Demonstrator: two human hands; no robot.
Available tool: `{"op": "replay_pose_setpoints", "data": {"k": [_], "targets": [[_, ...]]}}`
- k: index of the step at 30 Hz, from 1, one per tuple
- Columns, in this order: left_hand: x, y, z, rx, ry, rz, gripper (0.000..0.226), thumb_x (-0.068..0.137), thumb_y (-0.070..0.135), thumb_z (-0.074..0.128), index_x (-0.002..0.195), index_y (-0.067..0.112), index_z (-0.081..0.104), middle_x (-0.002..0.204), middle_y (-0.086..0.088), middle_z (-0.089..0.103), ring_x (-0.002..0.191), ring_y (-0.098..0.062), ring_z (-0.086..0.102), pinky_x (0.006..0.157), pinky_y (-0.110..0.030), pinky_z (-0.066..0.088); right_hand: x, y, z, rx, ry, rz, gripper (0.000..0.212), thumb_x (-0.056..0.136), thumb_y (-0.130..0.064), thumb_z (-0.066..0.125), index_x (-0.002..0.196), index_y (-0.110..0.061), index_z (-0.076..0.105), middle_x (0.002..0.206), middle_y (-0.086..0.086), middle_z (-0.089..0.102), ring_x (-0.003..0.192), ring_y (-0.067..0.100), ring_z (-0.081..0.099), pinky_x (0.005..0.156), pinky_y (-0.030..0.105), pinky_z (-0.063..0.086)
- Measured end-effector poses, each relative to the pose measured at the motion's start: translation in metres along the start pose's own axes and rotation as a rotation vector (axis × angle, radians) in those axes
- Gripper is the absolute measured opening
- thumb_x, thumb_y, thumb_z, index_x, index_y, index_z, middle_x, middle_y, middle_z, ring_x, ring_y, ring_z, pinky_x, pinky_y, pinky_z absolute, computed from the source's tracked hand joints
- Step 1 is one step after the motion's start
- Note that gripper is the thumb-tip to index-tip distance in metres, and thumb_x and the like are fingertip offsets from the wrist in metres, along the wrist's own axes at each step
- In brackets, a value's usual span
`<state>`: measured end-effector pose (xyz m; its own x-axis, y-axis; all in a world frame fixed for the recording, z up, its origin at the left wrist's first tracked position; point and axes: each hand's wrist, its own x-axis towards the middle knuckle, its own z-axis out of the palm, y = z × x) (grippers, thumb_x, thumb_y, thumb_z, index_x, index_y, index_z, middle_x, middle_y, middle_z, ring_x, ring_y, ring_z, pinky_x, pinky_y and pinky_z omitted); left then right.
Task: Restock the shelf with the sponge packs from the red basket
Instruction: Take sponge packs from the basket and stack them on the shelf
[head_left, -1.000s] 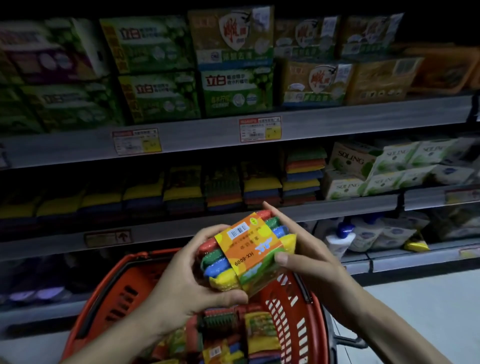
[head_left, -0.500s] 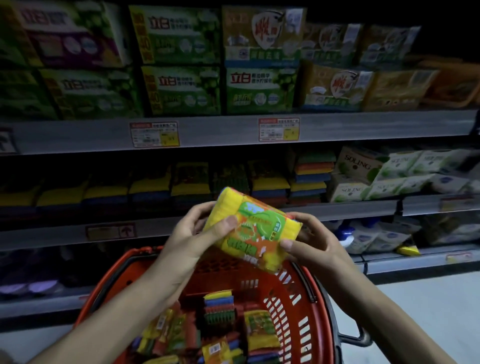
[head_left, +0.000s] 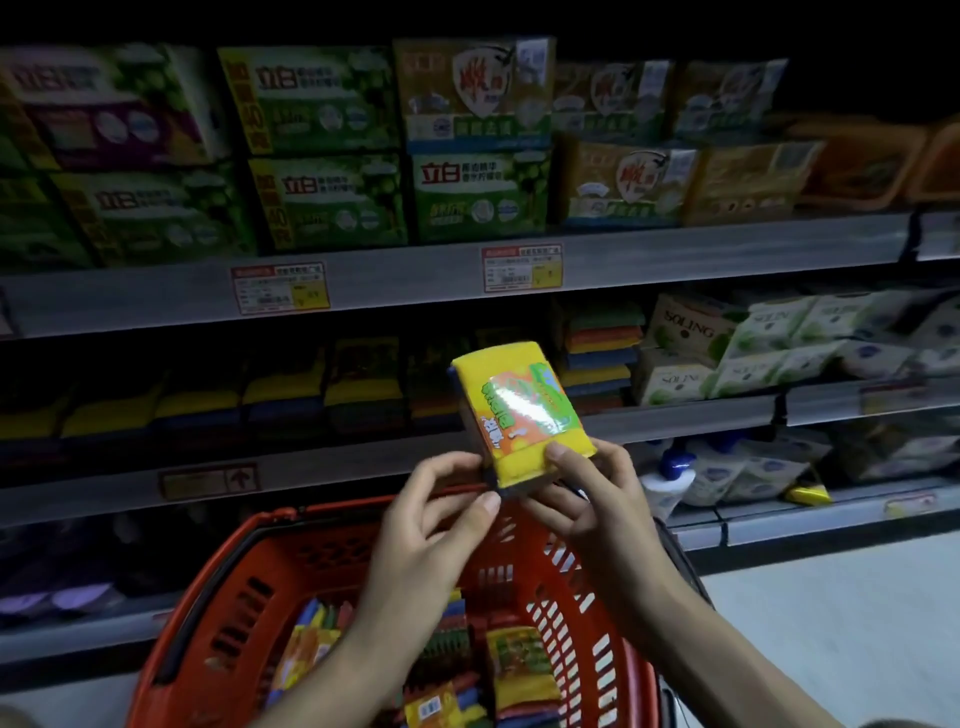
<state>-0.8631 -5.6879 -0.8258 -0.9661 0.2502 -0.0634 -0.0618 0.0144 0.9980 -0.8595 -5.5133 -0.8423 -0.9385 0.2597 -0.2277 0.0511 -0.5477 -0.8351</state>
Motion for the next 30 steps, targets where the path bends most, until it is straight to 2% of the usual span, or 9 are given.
{"op": "replay_pose_setpoints", "data": {"k": [2,5,8,11,14,17,22,27,30], "targets": [[-0.001,-0.002,0.008,-0.017,0.019,0.034,0.04,0.09,0.034,0.075,0.128,0.034,0.064,0.121,0.008,0.074,0.114,-0.003,0.068,0.085,-0.015,0.055,0.001,0.001,0.001,-0.04,0.064,-0.053,0.046,0.085,-0.019,0.079,0.122,-0.011,0.054,0.122,0.02,0.068,0.105,0.034,0.075,0.094,0.05,0.058],[-0.004,-0.003,0.019,0.02,0.036,0.082,0.044,0.095,0.024,0.068,0.135,0.04,0.059,0.134,0.019,0.063,0.12,0.01,0.059,0.085,-0.007,0.051,0.005,0.0,0.0,-0.241,0.125,-0.149,0.045,0.082,-0.036,0.08,0.116,-0.013,0.061,0.122,0.016,0.065,0.108,0.025,0.073,0.093,0.042,0.061],[-0.003,-0.004,0.025,0.053,0.045,0.107,0.049,0.097,0.025,0.066,0.14,0.045,0.053,0.139,0.03,0.053,0.123,0.018,0.052,0.085,-0.002,0.047,0.003,-0.003,0.002,-0.385,0.147,-0.274,0.035,0.086,-0.038,0.078,0.112,-0.018,0.066,0.107,0.002,0.074,0.099,0.013,0.073,0.088,0.032,0.059],[-0.003,-0.008,0.029,0.096,0.056,0.138,0.053,0.096,0.03,0.066,0.143,0.048,0.049,0.141,0.038,0.047,0.129,0.016,0.048,0.098,-0.012,0.048,0.002,-0.006,0.004,-0.432,0.141,-0.397,0.026,0.091,-0.031,0.076,0.112,-0.02,0.066,0.102,-0.009,0.076,0.096,0.004,0.072,0.083,0.024,0.057],[-0.003,-0.012,0.032,0.129,0.066,0.139,0.058,0.098,0.027,0.065,0.147,0.05,0.043,0.144,0.041,0.04,0.132,0.017,0.044,0.109,-0.024,0.044,0.001,-0.006,0.004,-0.462,0.142,-0.444,0.023,0.092,-0.031,0.075,0.113,-0.023,0.069,0.104,-0.01,0.076,0.1,0.005,0.072,0.089,0.03,0.058],[-0.002,-0.013,0.033,0.171,0.084,0.163,0.062,0.1,0.024,0.065,0.148,0.052,0.038,0.144,0.042,0.036,0.133,0.018,0.042,0.111,-0.024,0.043,0.001,-0.006,0.005,-0.511,0.134,-0.47,0.021,0.097,-0.032,0.07,0.117,-0.026,0.07,0.108,-0.011,0.076,0.104,0.005,0.071,0.094,0.037,0.058],[0.007,-0.01,0.038,0.172,0.141,0.194,0.068,0.1,0.019,0.064,0.15,0.054,0.034,0.144,0.035,0.037,0.131,0.02,0.04,0.114,-0.022,0.039,0.001,-0.008,0.007,-0.482,0.097,-0.467,0.025,0.101,-0.019,0.064,0.124,-0.025,0.07,0.115,-0.011,0.075,0.112,0.005,0.068,0.1,0.036,0.054],[0.021,-0.006,0.047,0.096,0.174,0.192,0.067,0.101,0.017,0.064,0.153,0.049,0.037,0.143,0.04,0.036,0.13,0.016,0.042,0.115,-0.022,0.037,0.009,-0.012,0.001,-0.438,0.034,-0.471,0.038,0.098,-0.003,0.061,0.131,-0.02,0.067,0.118,-0.013,0.074,0.114,0.001,0.066,0.089,0.014,0.051],[0.03,-0.007,0.054,0.053,0.222,0.204,0.065,0.101,0.013,0.063,0.154,0.043,0.039,0.143,0.037,0.038,0.13,0.015,0.042,0.116,-0.026,0.039,0.015,-0.014,-0.002,-0.445,-0.007,-0.489,0.041,0.096,-0.002,0.062,0.133,-0.02,0.065,0.118,-0.017,0.074,0.115,-0.001,0.065,0.092,0.013,0.05]]}}
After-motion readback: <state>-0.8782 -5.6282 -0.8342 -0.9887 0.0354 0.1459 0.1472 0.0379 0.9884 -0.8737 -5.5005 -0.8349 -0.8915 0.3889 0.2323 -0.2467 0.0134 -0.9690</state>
